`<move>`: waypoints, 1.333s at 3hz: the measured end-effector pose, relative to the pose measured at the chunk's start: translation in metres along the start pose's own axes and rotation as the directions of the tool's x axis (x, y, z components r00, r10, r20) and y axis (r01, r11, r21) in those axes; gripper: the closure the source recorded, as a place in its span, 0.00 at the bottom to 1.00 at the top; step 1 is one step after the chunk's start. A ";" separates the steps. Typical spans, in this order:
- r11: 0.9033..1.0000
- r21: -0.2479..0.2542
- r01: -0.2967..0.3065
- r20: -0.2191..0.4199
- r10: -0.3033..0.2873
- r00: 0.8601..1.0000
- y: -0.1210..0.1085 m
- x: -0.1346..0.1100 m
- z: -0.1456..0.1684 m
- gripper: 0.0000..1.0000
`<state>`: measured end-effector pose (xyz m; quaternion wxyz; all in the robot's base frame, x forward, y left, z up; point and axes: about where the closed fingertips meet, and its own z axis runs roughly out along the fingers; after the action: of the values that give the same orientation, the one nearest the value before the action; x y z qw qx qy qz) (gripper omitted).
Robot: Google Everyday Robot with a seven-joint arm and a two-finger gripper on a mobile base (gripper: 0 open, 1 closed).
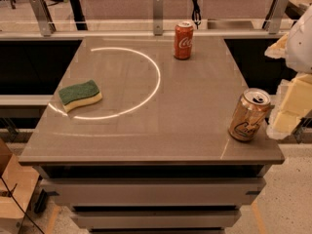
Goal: Move orange can near sponge
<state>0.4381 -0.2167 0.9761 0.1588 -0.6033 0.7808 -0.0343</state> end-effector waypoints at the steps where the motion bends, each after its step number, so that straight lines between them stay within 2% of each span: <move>1: 1.000 0.000 0.000 0.000 0.000 1.000 0.000 0.000 0.000 0.00; 2: 1.000 0.001 0.000 0.008 0.000 1.000 -0.001 -0.001 0.000 0.00; 3: 0.999 -0.019 -0.027 0.088 0.028 0.996 -0.003 -0.002 0.021 0.00; 4: 0.996 -0.056 -0.071 0.155 0.079 0.985 -0.011 -0.001 0.058 0.00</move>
Offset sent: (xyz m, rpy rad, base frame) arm 0.0033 0.0006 -0.0037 0.0403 0.0052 0.0135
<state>0.4651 -0.2106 0.9242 0.2060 -0.5781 0.7886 0.0389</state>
